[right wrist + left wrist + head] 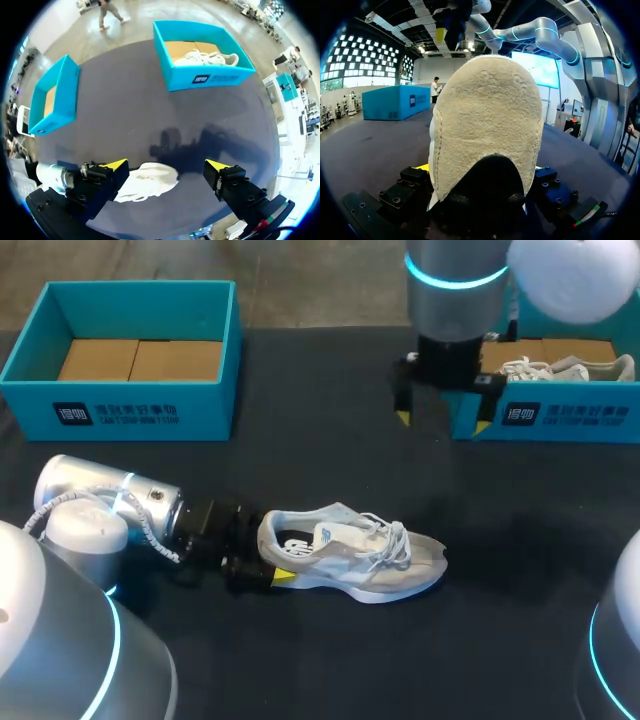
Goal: Take the shoe out of the shoebox, open the shoe tongue, remove and reinsert the insole, then place the shoe into the shoebox
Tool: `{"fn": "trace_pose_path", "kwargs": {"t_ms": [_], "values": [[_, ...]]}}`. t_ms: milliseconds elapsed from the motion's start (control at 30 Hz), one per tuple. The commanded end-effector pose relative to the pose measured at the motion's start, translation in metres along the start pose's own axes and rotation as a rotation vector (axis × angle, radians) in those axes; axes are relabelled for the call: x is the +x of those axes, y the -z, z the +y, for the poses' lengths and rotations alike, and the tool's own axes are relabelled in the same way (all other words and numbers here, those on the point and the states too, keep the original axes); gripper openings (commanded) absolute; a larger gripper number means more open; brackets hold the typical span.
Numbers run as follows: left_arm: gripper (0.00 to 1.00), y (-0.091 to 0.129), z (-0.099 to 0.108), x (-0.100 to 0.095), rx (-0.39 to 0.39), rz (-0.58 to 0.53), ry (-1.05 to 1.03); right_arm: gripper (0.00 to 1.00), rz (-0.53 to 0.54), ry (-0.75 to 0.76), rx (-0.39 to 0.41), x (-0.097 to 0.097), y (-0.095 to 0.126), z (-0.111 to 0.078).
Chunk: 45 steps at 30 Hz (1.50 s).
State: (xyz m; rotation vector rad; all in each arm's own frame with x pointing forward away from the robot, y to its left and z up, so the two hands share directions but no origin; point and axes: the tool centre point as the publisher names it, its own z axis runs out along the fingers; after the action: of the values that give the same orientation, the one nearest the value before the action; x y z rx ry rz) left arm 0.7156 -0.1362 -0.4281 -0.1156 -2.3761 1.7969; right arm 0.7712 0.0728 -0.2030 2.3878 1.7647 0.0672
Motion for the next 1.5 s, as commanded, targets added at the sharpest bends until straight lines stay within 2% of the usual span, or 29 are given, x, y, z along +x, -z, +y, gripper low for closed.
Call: {"fn": "trace_pose_path", "kwargs": {"t_ms": [33, 167, 400, 967, 1067, 1100, 1267, 1500], "values": [[0.0, -0.001, 0.002, -0.001, 0.0, -0.004, 0.0, 1.0, -0.018, -0.005, -0.036, 0.014, 0.0, -0.022], [0.0, -0.001, 0.002, -0.001, 0.0, -0.004, 0.0, 1.0, -0.004, -0.002, -0.042, 0.038, -0.006, -0.046], [0.0, -0.001, 0.002, -0.001, 0.0, -0.004, 0.0, 1.0, 0.001, 0.01, -0.039, 0.065, -0.011, -0.061], [0.0, -0.001, 0.002, -0.001, 0.0, -0.004, 0.0, 1.0, -0.007, 0.008, -0.035, 0.066, -0.011, -0.061], [0.0, -0.001, 0.002, -0.001, 0.0, -0.004, 0.0, 1.0, -0.035, 0.008, -0.024, 0.077, -0.012, -0.068], [0.0, -0.001, 0.002, -0.001, 0.0, -0.004, 0.0, 1.0, -0.065, 0.008, -0.013, 0.087, -0.015, -0.078], [0.0, -0.001, 0.002, -0.001, 0.0, -0.004, 0.0, 1.0, -0.068, 0.009, -0.037, 0.099, -0.017, -0.105], [0.0, -0.001, 0.002, -0.001, 0.0, -0.004, 0.0, 1.0, -0.137, 0.042, -0.057, 0.123, -0.021, -0.132]]}}
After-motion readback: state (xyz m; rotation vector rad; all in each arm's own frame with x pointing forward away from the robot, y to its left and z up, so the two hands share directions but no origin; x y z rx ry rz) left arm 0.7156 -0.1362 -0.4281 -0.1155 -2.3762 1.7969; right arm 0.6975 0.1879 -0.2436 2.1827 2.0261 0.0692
